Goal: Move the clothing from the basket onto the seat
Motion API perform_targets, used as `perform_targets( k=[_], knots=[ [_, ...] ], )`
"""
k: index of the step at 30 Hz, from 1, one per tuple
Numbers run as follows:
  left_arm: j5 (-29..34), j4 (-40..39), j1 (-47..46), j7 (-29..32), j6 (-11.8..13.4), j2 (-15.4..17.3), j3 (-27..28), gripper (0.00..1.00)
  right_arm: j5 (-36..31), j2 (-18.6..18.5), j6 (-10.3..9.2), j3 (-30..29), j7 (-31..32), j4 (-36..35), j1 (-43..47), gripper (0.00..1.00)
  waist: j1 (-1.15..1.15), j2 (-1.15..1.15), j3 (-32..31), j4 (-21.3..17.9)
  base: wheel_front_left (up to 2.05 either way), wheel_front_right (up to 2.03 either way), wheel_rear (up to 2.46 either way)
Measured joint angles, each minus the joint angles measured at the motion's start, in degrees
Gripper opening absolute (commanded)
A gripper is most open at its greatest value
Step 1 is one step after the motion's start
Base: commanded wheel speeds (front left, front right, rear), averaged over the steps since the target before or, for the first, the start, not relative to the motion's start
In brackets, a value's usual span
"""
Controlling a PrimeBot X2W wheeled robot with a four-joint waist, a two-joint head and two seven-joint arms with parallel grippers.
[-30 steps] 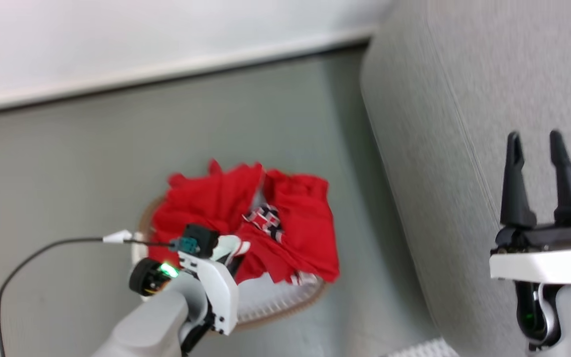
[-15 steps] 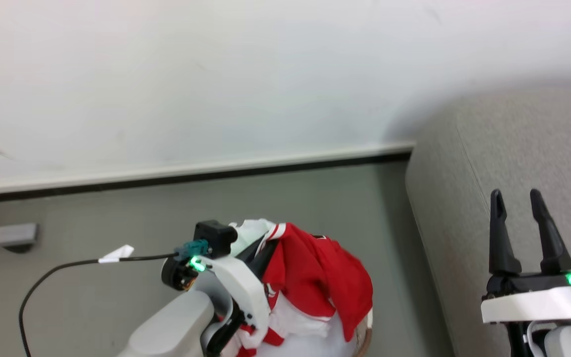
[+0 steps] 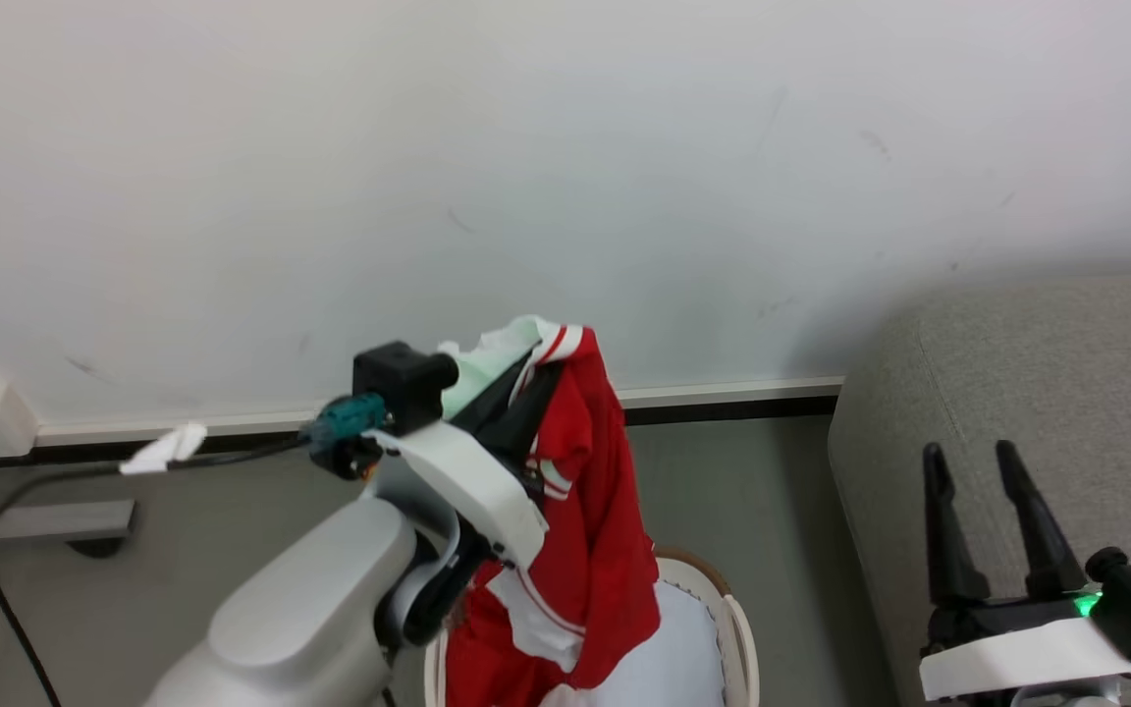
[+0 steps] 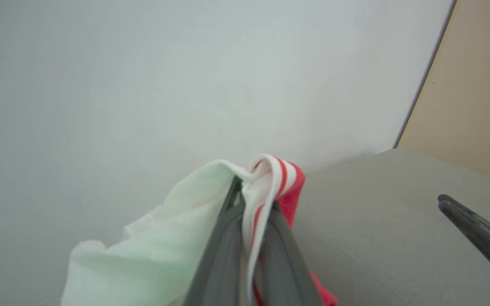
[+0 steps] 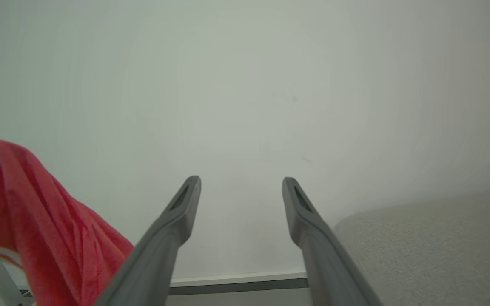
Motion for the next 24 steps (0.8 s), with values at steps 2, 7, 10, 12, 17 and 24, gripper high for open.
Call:
perform_targets(
  k=[2,7,10,12,17,24],
  knots=[
    [0.04,-2.52,-0.86,0.73,0.93,0.67,0.79,0.00,0.69,-0.13,0.00,1.18,0.00,0.09,0.21,1.00,0.00,0.00,-0.22,0.00,0.00,0.00,0.00],
    [-0.19,-8.05,-3.10,2.12,3.22,1.62,2.87,0.00,1.67,-0.69,0.00,2.91,0.00,0.46,1.22,1.00,0.01,0.00,-0.57,0.23,0.00,0.00,0.00],
    [-0.24,-10.46,-3.75,3.04,4.30,1.89,3.25,0.00,2.03,-0.69,0.00,4.03,0.00,0.55,1.27,1.00,0.01,0.00,-0.58,0.24,0.00,0.00,0.00],
    [-0.24,-11.41,-3.75,3.48,4.83,2.00,3.21,0.00,2.14,-0.69,0.00,4.74,0.00,0.57,1.28,1.00,0.01,0.00,-0.54,0.22,0.00,0.00,0.00],
    [-0.24,-12.84,-3.43,3.65,5.44,2.24,2.86,0.00,3.10,-0.98,0.00,6.77,0.00,0.25,1.18,1.00,0.01,0.00,-0.36,0.29,0.00,0.00,0.00],
    [-0.25,-13.06,-2.32,3.54,5.50,1.83,1.81,0.00,4.12,-2.42,-0.01,13.23,0.00,1.42,-0.71,1.00,0.02,0.00,-0.10,1.10,0.00,0.00,0.00]
  ],
)
